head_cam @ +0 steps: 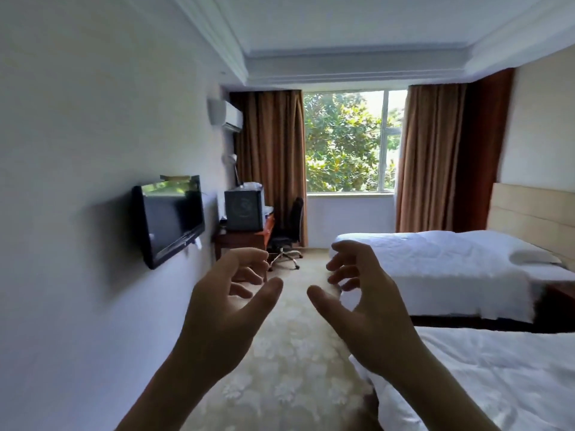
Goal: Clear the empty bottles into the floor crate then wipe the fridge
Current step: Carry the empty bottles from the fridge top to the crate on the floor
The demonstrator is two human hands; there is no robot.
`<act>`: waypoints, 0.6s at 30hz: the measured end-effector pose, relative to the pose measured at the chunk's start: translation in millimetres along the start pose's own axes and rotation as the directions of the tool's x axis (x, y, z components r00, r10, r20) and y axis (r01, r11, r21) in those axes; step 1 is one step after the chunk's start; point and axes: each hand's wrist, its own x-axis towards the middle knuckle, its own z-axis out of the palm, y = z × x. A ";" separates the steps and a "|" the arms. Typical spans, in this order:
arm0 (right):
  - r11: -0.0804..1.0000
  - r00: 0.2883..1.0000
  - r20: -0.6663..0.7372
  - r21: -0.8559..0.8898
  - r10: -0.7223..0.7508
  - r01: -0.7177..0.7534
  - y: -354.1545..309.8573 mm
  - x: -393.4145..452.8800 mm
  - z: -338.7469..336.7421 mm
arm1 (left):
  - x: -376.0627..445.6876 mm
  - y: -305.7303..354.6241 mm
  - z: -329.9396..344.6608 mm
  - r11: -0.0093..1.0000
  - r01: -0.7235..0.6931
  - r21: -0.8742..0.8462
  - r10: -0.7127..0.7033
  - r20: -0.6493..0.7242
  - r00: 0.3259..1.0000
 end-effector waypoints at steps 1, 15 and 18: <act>1.000 1.000 0.004 0.006 -0.002 0.002 2.7 8.0 14.8 | 6.2 -11.4 -6.8 1.000 0.003 0.009 -0.003 -0.012 1.000; 0.999 0.998 0.061 -0.038 -0.021 0.024 89.0 174.8 182.2 | 155.8 -207.9 -41.3 0.999 0.046 0.010 -0.045 -0.069 0.997; 1.000 0.999 0.036 -0.019 -0.011 0.012 110.2 205.0 198.6 | 188.0 -236.6 -36.4 0.999 0.048 -0.002 -0.048 -0.043 0.998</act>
